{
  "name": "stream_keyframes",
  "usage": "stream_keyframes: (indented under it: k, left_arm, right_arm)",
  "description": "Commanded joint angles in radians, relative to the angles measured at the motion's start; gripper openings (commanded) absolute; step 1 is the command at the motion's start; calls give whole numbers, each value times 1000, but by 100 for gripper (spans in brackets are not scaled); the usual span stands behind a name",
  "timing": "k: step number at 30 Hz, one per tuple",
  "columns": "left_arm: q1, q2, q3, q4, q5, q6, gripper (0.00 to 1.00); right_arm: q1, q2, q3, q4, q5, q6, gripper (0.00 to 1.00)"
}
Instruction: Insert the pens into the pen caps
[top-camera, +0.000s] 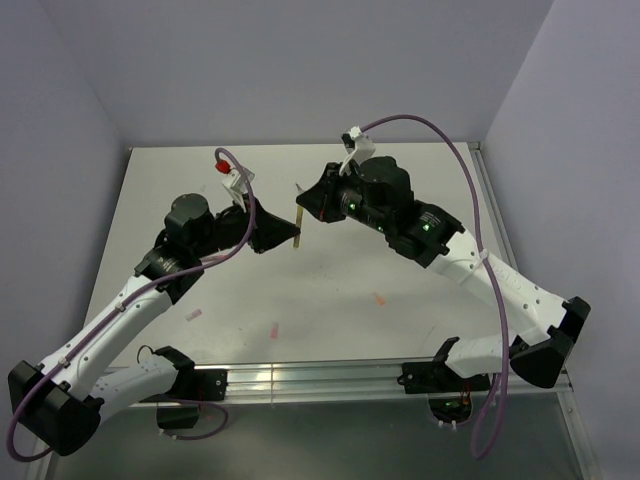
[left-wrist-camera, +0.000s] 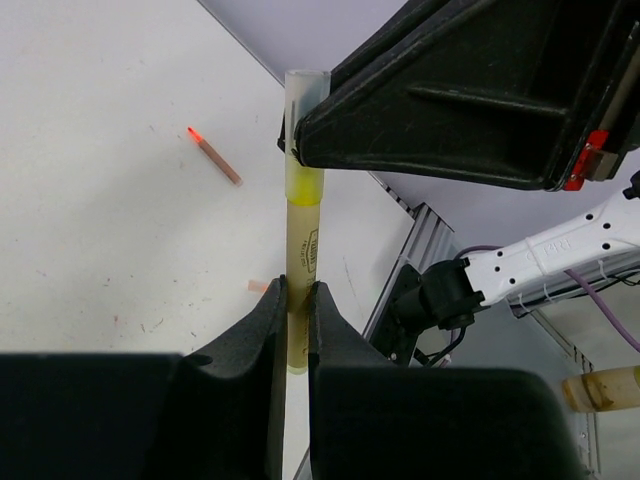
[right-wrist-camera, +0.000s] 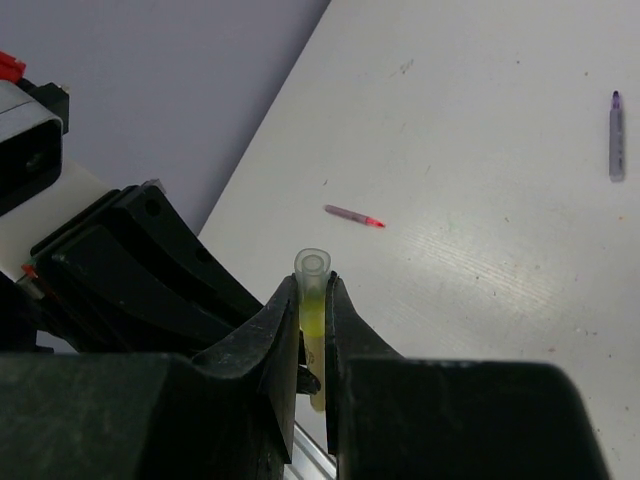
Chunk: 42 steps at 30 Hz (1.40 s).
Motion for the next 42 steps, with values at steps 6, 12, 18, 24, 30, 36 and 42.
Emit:
stream_keyframes:
  k: [6, 12, 18, 24, 30, 36, 42]
  left_arm:
    - [25, -11, 42, 123, -56, 15, 9]
    - [26, 14, 53, 108, -54, 12, 16]
    - [25, 21, 54, 103, -47, 11, 22]
    - [23, 35, 57, 102, -39, 9, 25]
    - [23, 50, 57, 98, -25, 8, 26]
    - [11, 53, 51, 106, 2, 5, 34]
    - [-3, 64, 54, 94, 24, 12, 36]
  right_arm:
    - [-37, 48, 64, -124, -161, 121, 0]
    - [-67, 54, 59, -100, -223, 153, 0]
    - [-84, 64, 45, -81, -255, 175, 0]
    - [-93, 67, 45, -72, -260, 190, 0]
    - [-99, 64, 45, -70, -252, 201, 0]
    - [-120, 67, 54, -72, -241, 196, 0]
    - [-134, 65, 79, -87, -194, 176, 0]
